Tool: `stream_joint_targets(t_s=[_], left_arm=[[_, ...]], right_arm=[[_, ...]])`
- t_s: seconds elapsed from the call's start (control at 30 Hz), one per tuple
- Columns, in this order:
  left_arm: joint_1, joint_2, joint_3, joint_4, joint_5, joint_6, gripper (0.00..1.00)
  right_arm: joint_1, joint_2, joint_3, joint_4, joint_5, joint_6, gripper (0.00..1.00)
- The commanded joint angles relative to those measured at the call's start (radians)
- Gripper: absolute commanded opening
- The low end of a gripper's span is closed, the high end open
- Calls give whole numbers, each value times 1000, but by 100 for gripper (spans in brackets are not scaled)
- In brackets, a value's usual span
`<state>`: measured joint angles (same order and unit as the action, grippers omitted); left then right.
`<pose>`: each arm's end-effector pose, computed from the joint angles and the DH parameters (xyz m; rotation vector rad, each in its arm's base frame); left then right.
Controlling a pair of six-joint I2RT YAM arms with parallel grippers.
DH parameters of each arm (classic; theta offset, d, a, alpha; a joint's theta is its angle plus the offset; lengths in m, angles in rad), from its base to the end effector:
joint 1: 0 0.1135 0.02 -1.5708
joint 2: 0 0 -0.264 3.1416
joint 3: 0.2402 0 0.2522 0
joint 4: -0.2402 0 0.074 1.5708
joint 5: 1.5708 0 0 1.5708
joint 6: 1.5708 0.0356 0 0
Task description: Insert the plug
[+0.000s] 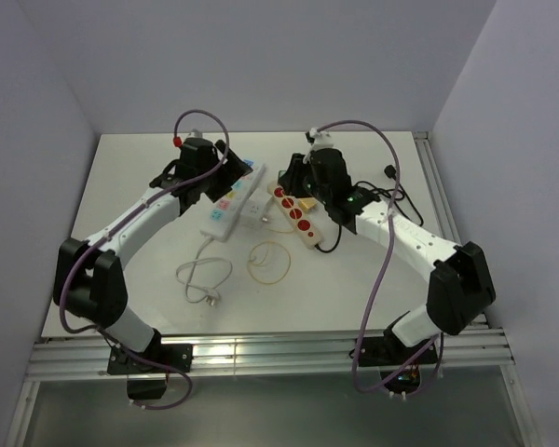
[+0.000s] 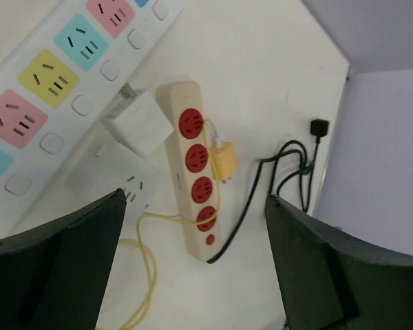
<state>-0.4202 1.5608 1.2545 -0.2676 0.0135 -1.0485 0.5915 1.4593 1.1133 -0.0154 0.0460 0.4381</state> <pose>0.3294 -0.1477 0.3013 -0.6948 2.1654 -0.8408 0.2864 0.1904 0.3105 -0.1207 1.9821 0.6358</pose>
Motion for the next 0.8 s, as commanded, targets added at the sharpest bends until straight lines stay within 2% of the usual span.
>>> stream_joint_targets(t_s=[0.0,0.1,0.23,0.33,0.5,0.6,0.77], left_arm=[[0,38,66,68,37,128,88],[4,56,57,125,75,162,88],[3,100,49,177,198,203,87],[-14,159,91,137,201,234,86],[-49,254,167,125,229,232,87],[-71,337,244,85,223,248,87],[-78,475,325,122,299,220,83]], right_arm=[[-10,73,132,-136,-75,-131,0],[-24,121,177,-196,-74,-141,0],[-51,90,122,-199,-58,-144,0],[-74,65,97,-247,-48,-154,0],[-99,6,86,-339,54,-141,0],[-130,-51,59,-350,74,-125,0],[-191,-157,-29,-308,63,-104,0]])
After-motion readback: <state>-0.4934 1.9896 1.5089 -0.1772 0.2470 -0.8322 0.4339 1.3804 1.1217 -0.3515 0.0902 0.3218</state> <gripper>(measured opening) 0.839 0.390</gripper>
